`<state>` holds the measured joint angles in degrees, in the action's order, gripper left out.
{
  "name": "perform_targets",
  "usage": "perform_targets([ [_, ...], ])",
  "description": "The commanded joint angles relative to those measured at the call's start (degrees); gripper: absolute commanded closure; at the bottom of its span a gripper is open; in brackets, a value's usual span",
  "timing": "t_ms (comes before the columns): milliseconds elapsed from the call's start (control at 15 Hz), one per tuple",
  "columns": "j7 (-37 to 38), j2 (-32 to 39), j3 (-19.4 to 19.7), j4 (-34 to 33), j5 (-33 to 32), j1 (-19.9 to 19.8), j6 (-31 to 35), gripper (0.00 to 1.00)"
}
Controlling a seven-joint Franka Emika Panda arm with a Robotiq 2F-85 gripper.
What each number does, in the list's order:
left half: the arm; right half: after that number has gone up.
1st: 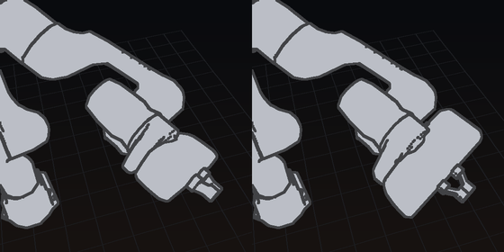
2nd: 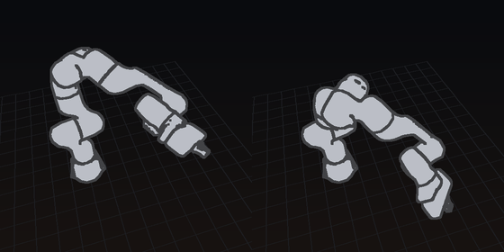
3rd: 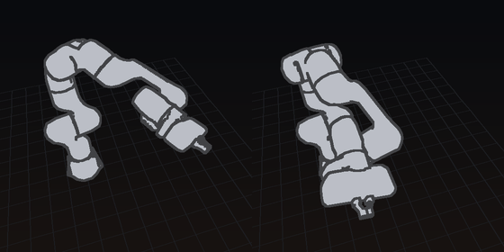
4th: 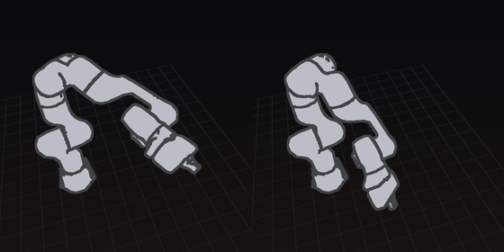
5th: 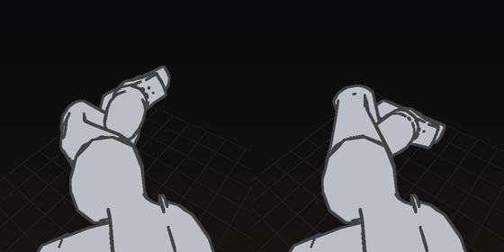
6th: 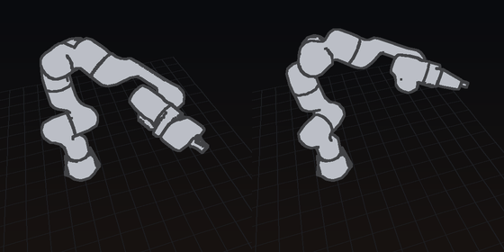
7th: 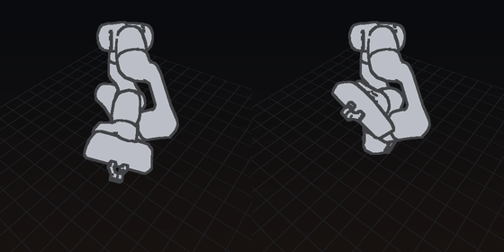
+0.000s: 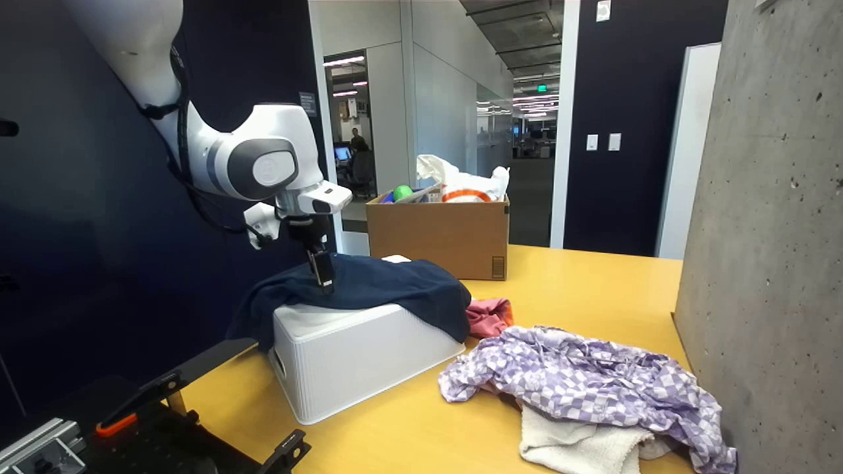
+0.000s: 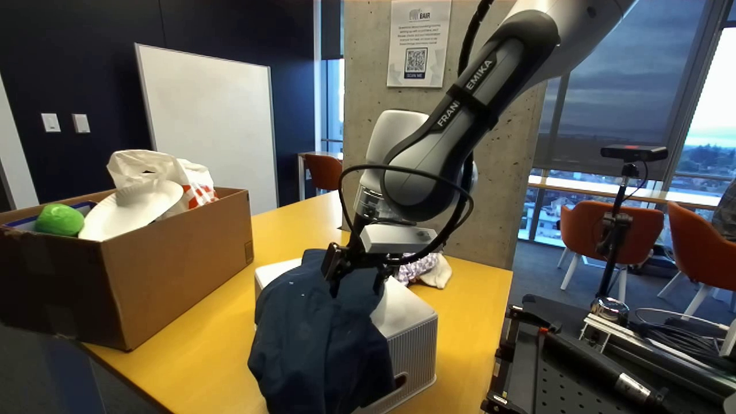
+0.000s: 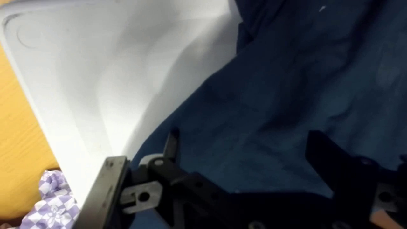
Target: Remove the purple clothing from the top of the container then put the dark blue shirt on top of the container.
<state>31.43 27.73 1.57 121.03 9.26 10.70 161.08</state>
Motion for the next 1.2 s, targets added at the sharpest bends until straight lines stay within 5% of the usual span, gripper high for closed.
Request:
perform_targets([
  [0,3.1,-2.7,3.0,3.0,-0.7,2.5,0.2,0.0],
  [333,3.0,-0.8,3.0,2.8,-0.2,1.7,-0.3,0.0],
  [400,2.8,-0.7,3.2,3.0,-0.5,1.8,-0.2,0.25],
  [533,3.0,-0.8,3.8,3.4,-0.9,2.2,-0.1,0.32],
  [1133,3.5,-2.5,6.9,5.3,-4.5,4.2,0.0,1.0],
])
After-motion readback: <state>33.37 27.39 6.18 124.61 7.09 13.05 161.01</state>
